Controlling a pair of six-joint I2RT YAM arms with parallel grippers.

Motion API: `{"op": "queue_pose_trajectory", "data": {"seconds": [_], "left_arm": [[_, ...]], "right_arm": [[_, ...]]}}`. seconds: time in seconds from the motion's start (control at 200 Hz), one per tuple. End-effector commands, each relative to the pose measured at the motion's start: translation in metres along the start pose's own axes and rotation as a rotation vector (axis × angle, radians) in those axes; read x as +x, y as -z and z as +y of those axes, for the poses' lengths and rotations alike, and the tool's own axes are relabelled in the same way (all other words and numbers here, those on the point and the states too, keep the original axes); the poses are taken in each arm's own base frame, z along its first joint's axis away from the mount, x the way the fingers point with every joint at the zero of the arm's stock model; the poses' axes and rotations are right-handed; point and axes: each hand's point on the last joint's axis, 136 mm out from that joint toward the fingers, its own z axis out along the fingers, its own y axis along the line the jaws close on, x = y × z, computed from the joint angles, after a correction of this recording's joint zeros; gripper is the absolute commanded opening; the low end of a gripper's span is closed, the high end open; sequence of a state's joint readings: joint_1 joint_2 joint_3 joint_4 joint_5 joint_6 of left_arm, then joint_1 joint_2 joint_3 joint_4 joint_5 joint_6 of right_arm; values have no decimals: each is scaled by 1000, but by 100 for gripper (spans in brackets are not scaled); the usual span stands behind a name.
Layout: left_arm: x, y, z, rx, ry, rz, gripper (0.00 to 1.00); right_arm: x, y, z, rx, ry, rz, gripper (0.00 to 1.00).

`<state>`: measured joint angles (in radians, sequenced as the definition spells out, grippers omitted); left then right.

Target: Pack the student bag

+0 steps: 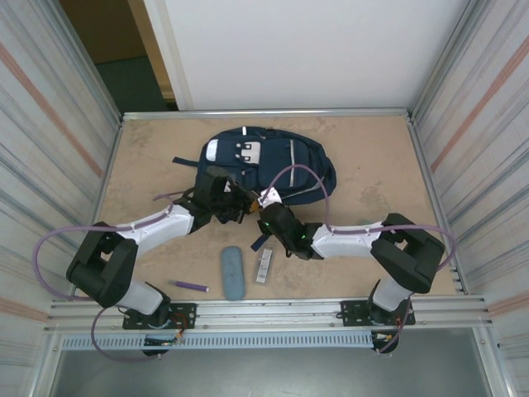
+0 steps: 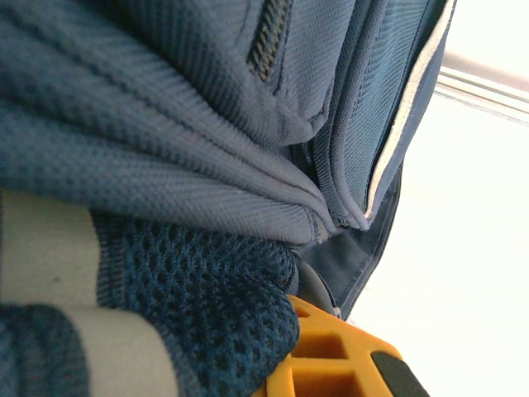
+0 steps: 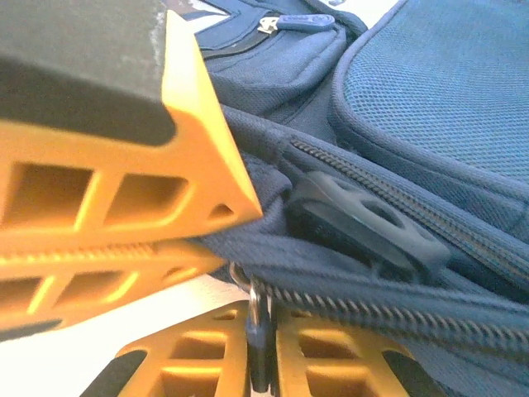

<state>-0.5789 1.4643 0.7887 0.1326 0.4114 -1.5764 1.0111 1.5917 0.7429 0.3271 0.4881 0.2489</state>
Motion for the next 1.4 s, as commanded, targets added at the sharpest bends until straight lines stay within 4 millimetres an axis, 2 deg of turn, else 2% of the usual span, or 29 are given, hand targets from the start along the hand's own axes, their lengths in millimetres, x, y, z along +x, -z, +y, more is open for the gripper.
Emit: {"op": "queue_pose_trajectory", "data": {"seconds": [0.0,0.215,0.396,0.536,0.707,0.822,1.012,1.178,1.393], "left_arm": [[2,7,6,-2,2,7,0],[-14,7,8,-3,-1,-27,0],[-18,9,8,2,0,-20,0],[-19,11,10,12,9,-13,0],[-26,14,20,-16,16,-26,0],[-28,16,20,-2,8,-25,0],[-43,21,29,-47,-12,-62,0],[-61,29,50,-130,-45,-122,0],[-81,37,76,-187,-43,-167,0]], "right_arm": [[-40,16,-15,-16,-81,-130,0],[-22,23,-30,-89,-137,-70,0],[-4,26,-54,-105,-236,-31,0],[4,30,-64,-138,-284,-6,0],[14,35,-67,-192,-294,42,0],[20,38,-67,-230,-299,87,0],[24,45,-68,-234,-255,135,0],[23,50,-82,-146,-221,163,0],[19,53,-86,-114,-216,193,0]]}}
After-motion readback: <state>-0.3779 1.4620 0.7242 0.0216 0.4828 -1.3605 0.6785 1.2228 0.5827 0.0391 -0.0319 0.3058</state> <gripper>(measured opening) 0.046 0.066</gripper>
